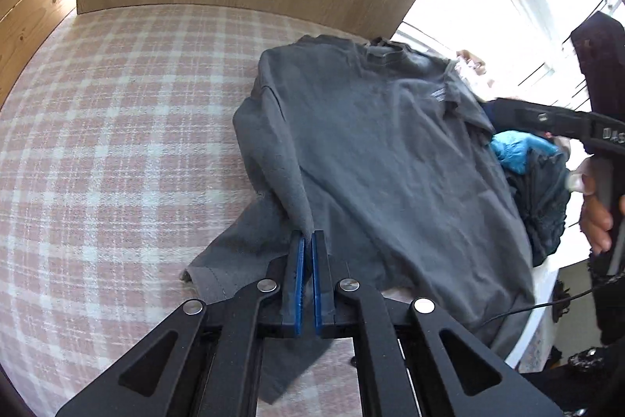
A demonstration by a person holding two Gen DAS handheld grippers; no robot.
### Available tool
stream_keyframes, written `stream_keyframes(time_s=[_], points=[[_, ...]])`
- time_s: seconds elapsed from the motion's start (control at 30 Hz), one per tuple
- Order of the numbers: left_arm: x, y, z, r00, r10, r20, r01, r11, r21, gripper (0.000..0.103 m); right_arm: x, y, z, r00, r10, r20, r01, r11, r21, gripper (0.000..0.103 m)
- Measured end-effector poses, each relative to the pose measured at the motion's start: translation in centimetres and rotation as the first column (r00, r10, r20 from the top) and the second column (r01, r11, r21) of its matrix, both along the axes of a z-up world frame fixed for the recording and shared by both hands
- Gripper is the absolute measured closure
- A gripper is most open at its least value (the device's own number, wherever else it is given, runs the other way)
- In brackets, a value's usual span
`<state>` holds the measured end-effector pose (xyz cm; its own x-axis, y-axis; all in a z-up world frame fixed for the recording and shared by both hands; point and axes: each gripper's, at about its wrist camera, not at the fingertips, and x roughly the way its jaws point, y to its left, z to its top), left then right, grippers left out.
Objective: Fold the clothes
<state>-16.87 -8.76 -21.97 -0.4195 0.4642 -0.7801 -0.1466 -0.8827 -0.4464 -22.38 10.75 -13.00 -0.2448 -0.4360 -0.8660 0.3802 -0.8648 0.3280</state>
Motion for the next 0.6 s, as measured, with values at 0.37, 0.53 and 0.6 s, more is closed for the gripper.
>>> stream_keyframes(time_s=[0.37, 0.53, 0.6], points=[[3.5, 6.0, 1.8, 0.988, -0.105, -0.110, 0.112, 0.992, 0.063, 0.100, 1.4, -6.0, -5.4, 0.975, 0.100, 0.196, -0.130, 0.981, 0.146, 0.057], [4.4, 9.0, 2.1, 0.976, -0.180, -0.123, 0.190, 0.979, 0.076, 0.100, 3.0, -1.8, -5.8, 0.972, 0.100, 0.211, -0.124, 0.987, 0.105, 0.092], [4.7, 9.6, 2.4, 0.969, -0.215, -0.121, 0.225, 0.972, 0.073, 0.100, 3.5, 2.3, -5.0, 0.976, 0.033, 0.216, -0.039, 0.999, 0.023, 0.095]])
